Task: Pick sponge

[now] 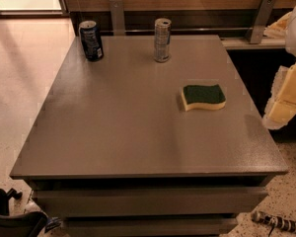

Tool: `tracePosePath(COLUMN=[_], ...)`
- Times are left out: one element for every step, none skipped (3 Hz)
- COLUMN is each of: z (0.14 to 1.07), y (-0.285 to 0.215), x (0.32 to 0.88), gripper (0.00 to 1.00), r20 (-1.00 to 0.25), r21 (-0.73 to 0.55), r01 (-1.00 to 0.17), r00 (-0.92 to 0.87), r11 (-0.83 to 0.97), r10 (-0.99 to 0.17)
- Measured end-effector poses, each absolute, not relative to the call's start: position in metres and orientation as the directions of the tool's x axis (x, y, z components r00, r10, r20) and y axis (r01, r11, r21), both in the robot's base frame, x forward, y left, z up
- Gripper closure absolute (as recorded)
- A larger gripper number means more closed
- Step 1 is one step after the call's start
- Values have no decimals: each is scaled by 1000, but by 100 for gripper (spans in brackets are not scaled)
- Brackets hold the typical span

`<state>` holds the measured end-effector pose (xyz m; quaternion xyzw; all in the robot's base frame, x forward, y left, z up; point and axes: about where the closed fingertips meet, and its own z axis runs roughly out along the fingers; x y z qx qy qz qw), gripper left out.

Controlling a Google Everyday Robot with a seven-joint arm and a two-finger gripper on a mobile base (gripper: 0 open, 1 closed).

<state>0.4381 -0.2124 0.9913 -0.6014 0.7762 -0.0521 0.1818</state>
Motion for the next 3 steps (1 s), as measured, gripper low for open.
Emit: tracePosePath(z=[992, 980, 947], y=[-212, -218, -241], x=[438, 454, 500], gripper=[0, 0, 0], r20=[-224, -334, -522], r21=[-302, -287, -299], r01=[-914, -916, -907], r00=[-208, -178, -106], r11=[271, 280, 297], r10=[-952, -925, -846])
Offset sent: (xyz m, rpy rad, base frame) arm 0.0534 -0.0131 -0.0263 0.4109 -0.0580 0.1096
